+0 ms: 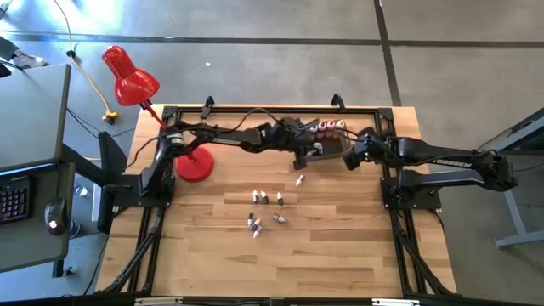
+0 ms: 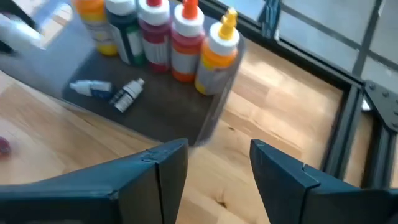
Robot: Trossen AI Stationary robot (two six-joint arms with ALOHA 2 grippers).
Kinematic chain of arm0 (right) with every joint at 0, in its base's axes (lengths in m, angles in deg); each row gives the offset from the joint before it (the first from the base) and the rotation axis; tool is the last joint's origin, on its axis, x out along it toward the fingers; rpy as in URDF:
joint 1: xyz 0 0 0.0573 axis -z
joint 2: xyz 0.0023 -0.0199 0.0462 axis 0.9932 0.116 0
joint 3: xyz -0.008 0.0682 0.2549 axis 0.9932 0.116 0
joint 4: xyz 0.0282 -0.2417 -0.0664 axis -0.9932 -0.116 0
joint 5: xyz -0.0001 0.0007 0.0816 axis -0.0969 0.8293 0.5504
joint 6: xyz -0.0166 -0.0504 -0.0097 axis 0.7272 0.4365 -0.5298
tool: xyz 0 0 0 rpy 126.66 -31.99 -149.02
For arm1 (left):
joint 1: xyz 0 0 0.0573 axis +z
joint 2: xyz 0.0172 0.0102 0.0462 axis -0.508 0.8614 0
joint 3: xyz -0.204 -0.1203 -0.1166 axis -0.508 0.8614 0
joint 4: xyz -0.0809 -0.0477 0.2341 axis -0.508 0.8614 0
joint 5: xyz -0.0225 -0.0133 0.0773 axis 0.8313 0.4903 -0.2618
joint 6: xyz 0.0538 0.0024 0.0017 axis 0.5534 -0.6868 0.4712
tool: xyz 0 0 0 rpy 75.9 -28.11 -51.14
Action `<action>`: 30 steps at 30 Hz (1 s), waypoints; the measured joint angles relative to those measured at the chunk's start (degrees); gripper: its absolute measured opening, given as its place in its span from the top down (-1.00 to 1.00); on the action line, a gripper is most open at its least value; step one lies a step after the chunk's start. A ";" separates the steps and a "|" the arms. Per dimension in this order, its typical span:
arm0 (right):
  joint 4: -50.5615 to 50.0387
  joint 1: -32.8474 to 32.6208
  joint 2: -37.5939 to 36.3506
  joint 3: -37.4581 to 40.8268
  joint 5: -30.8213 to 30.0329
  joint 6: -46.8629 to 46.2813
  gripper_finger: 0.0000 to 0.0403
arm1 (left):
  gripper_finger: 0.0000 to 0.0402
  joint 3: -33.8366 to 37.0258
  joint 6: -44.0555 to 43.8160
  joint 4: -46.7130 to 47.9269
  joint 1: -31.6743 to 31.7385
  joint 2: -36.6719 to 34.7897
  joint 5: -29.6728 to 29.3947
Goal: Pick & Place food coloring
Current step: Put the bottom small green food coloring bottle into the bin, then put the small orange food coloring bottle into the bin
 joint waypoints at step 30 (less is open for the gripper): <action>37.59 -5.83 18.71 -0.02 29.19 36.64 0.17 | 0.29 -38.64 1.33 88.82 -0.06 -15.55 -10.23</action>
